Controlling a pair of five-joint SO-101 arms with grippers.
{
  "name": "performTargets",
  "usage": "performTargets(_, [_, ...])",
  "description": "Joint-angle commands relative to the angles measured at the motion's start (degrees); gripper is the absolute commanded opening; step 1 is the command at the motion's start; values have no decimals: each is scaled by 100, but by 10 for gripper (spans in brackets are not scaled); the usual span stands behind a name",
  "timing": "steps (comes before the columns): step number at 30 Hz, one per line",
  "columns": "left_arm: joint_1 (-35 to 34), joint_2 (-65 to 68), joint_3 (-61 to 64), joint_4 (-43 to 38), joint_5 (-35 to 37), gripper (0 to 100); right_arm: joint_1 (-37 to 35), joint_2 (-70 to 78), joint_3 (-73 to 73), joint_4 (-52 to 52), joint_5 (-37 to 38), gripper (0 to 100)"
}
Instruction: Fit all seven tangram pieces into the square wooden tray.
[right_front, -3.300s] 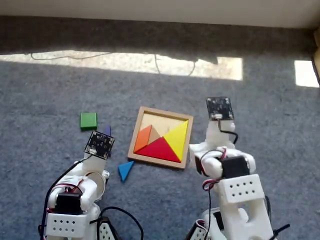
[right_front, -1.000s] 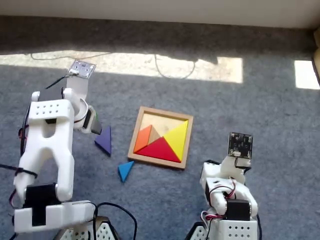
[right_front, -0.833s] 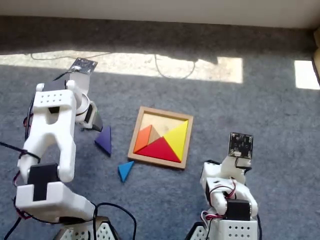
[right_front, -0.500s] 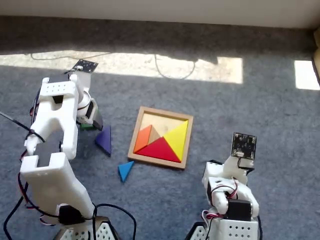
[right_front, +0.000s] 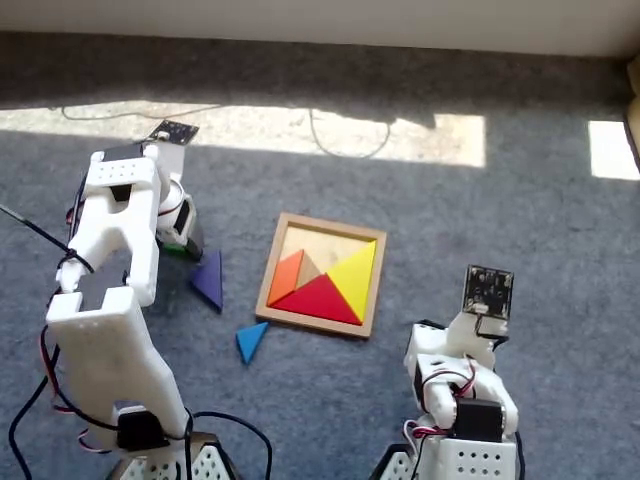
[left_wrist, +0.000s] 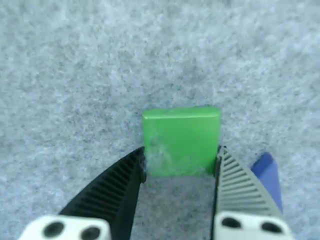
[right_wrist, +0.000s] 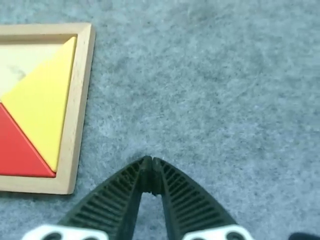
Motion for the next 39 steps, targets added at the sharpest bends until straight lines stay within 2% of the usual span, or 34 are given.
performTargets(1, [180,13,-180,167,9,150,57,-92,593,-110,79,15])
performTargets(7, [347,-251,-426,756,9,150,57,-92,593,-110,79,15])
performTargets(15, [426,-1464,-40,993,0,150,57,-92,593,-110,79,15])
performTargets(21, [1121,-2527,646,1231,-440,150,57,-92,593,-110,79,15])
performTargets(26, [2009,-3160,1112,1160,-492,151,66,-92,593,-110,79,15])
performTargets(30, [2598,-3178,1147,712,-475,151,66,-92,593,-110,79,15])
performTargets(39, [3407,-3160,1174,-70,-440,152,66,-92,593,-110,79,15])
